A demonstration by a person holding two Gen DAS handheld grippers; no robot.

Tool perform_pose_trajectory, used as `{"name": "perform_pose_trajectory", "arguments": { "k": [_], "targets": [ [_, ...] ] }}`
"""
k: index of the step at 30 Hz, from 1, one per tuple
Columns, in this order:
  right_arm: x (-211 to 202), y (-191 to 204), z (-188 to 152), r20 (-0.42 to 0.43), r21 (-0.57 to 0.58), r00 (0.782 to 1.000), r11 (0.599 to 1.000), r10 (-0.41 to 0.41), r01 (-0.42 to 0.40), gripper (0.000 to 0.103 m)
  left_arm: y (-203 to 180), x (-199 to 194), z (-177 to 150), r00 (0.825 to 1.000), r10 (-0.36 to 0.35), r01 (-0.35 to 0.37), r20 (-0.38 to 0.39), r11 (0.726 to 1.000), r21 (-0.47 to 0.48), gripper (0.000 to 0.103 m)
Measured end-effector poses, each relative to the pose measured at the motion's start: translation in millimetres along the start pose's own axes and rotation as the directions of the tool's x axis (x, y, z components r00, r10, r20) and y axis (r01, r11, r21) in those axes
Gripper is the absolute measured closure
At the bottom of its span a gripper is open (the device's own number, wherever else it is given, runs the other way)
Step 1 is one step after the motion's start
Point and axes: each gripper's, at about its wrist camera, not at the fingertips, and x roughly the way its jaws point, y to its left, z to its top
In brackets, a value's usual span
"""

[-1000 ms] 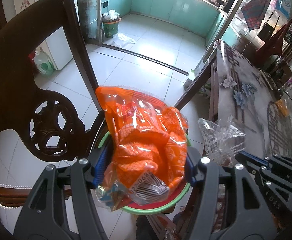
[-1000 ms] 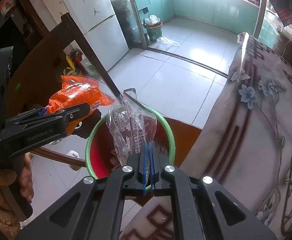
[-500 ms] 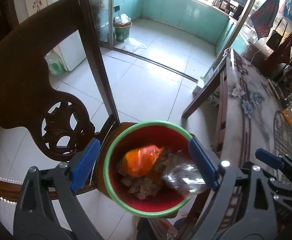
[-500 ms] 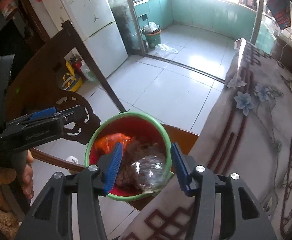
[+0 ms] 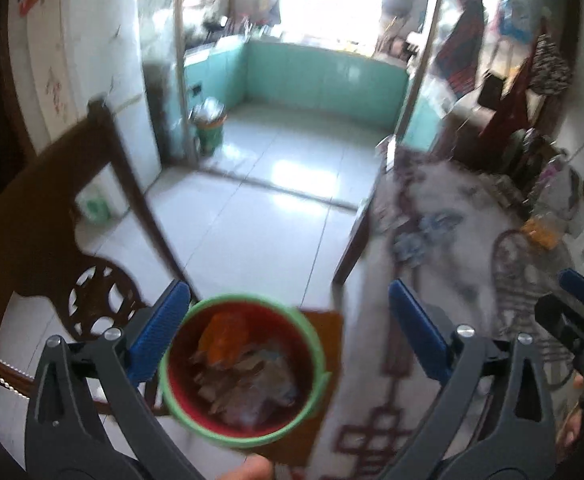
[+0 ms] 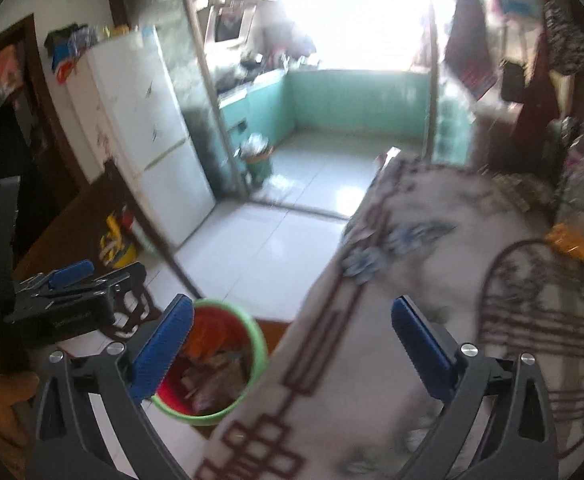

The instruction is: Collect trash

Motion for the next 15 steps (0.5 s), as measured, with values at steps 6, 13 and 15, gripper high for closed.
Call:
{"name": "perform_pose_trajectory", "arguments": {
  "k": [6,13,15],
  "targets": [
    [-99.9,-54.8,-12.8,0.402,0.025,0.908,0.992,-0.12,0.12,0.007,-82.5,-54.4,-3.6,0.982,-0.031,0.027,0.188,0.999,0.022,0.005],
    [-139.3,-122.2,-29.4,0.331,0.045,0.92,0.978,-0.209,0.206,0.007,-157.9,-99.5,-13.4,0.941,0.06,-0.034,0.334,0.996,-0.083,0.005],
    [-147.2,-143.4,-31.5,0.293,0.074,0.931,0.976,-0.217,0.204,0.007,-173.8,-104.5,-13.9,0.947,0.056,-0.027,0.315,0.995,-0.096,0.005]
  ]
}}
